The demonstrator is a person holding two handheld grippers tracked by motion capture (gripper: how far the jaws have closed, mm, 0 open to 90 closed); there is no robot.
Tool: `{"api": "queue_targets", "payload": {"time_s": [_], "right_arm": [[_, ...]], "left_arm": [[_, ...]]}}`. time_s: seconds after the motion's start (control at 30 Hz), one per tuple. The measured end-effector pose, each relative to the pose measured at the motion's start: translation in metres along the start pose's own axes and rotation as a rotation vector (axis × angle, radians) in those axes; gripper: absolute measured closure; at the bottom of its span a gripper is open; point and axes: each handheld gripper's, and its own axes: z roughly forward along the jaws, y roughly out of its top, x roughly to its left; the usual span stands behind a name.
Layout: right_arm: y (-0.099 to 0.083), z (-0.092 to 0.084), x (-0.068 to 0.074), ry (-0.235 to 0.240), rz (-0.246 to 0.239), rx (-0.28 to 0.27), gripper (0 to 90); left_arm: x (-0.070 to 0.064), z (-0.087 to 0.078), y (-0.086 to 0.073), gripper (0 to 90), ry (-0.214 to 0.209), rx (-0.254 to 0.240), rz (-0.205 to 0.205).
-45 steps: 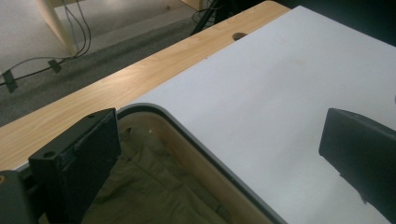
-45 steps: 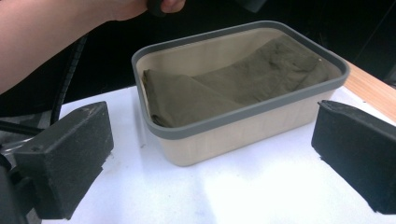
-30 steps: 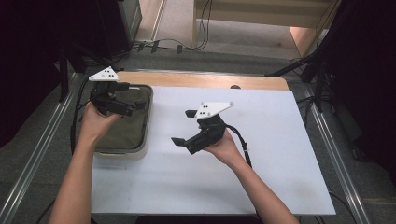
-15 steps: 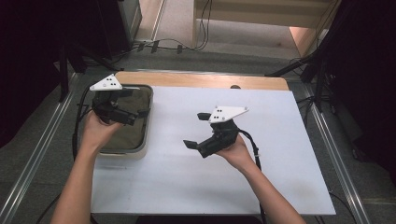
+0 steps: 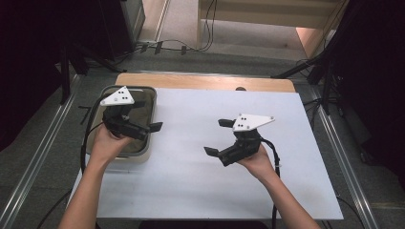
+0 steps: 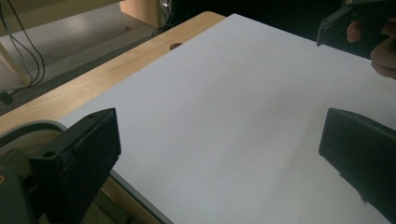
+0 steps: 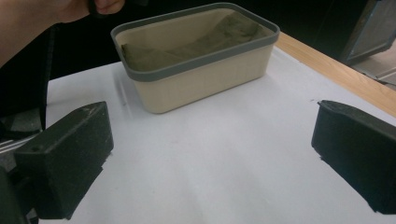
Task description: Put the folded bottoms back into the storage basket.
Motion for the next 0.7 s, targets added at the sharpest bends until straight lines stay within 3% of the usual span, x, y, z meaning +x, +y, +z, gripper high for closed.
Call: {"api": "queue_targets", "payload": {"time_s": [0.33,0.7], "right_arm": [[-0.015,-0.023,-0.005,-0.025,0.024,-0.002,0.0],[-0.026,-0.042,-0.006,-0.043,0.039,-0.010,0.0]], "left_arm": [[-0.022,0.007,-0.002,0.0,-0.025,-0.002,0.016],[-0.036,0.019,-0.007,0.0,-0.055,0.013,0.023]]}}
